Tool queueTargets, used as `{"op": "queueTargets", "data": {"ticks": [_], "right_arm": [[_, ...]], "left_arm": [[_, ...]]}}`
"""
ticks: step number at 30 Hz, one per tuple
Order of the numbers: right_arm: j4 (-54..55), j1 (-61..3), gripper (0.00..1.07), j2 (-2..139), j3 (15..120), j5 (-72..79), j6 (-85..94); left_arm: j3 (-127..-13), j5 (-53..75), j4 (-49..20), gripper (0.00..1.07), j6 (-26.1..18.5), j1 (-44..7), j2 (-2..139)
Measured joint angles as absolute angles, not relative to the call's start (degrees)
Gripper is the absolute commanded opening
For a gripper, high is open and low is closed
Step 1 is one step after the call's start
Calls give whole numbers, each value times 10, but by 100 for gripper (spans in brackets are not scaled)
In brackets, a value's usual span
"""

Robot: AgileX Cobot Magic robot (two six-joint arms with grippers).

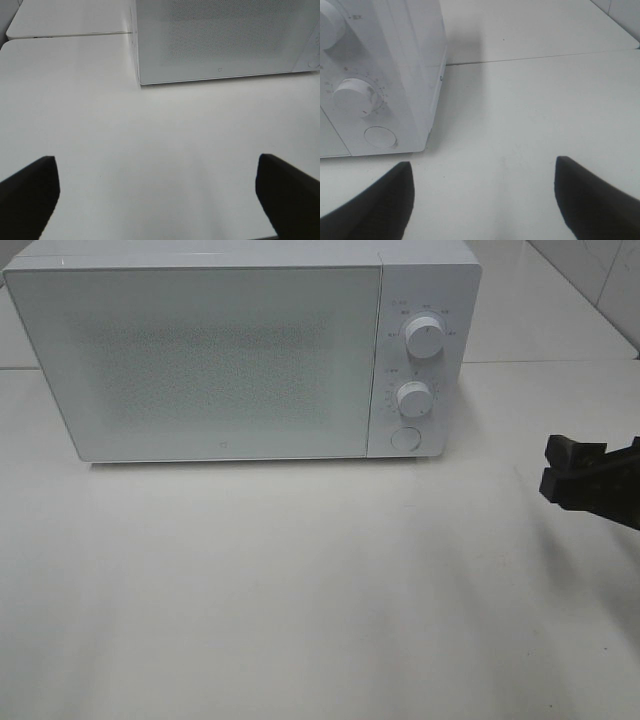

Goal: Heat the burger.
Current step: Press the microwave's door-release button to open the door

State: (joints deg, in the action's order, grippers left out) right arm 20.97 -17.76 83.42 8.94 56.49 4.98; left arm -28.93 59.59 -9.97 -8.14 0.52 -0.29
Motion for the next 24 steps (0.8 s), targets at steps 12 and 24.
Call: {"op": "queueTargets", "data": {"ticks": [12, 24], "right_arm": [[380, -355, 76, 890, 90, 661, 93], [470, -470, 76, 950, 150, 664, 104]], "left_arm": [[-289, 596, -100, 100, -81, 5, -3], [-289, 596, -100, 100, -81, 5, -3]]}}
